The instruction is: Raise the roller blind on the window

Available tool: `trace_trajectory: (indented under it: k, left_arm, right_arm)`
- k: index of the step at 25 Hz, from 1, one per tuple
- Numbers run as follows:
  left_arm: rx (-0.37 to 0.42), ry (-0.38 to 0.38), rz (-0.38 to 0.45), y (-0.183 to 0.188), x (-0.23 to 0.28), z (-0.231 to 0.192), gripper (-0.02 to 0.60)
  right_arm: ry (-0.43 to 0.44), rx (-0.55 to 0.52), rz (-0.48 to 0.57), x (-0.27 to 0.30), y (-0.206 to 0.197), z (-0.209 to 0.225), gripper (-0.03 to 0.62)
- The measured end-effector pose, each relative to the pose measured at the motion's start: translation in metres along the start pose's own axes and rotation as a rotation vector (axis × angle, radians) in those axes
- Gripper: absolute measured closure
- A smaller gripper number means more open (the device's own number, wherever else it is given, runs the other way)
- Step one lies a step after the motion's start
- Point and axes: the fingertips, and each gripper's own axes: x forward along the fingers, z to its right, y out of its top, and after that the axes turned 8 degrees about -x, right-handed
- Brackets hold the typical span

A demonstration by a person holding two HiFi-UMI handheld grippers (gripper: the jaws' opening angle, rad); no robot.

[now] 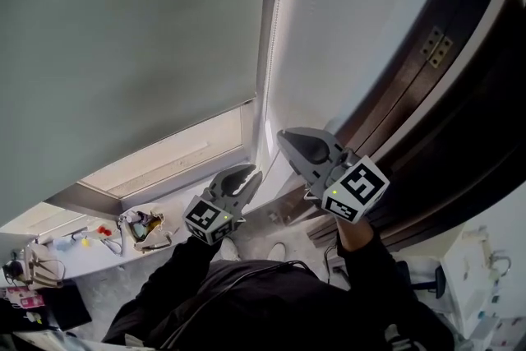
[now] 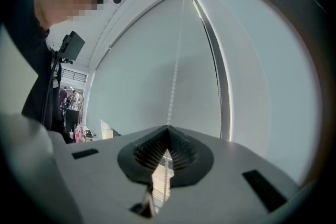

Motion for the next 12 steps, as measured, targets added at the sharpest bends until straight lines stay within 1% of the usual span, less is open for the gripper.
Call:
trace_trajectory:
  k: [4,6,9,12]
  left_arm:
    - [0.023,-0.021,0.067,0.033,0.0,0.004,0.515]
    - [0.022,-0.038,0.094,0.048,0.001,0.007,0.501]
    - [0.044,-0.053,0.127,0.072,0.001,0.012,0.488]
    - [0.071,-0.064,0.148,0.087,0.004,0.016,0.483]
  right_arm:
    - [0.023,0.049,-0.02,0.005,-0.029,-0.007,0.588]
    - [0.034,0.062,-0.028,0.007,-0.042,-0.012,0.588]
    - [0.049,0.071,-0.032,0.009,-0.058,-0.019,0.588]
    - [0.07,0.095,-0.025,0.008,-0.07,-0.024,0.588]
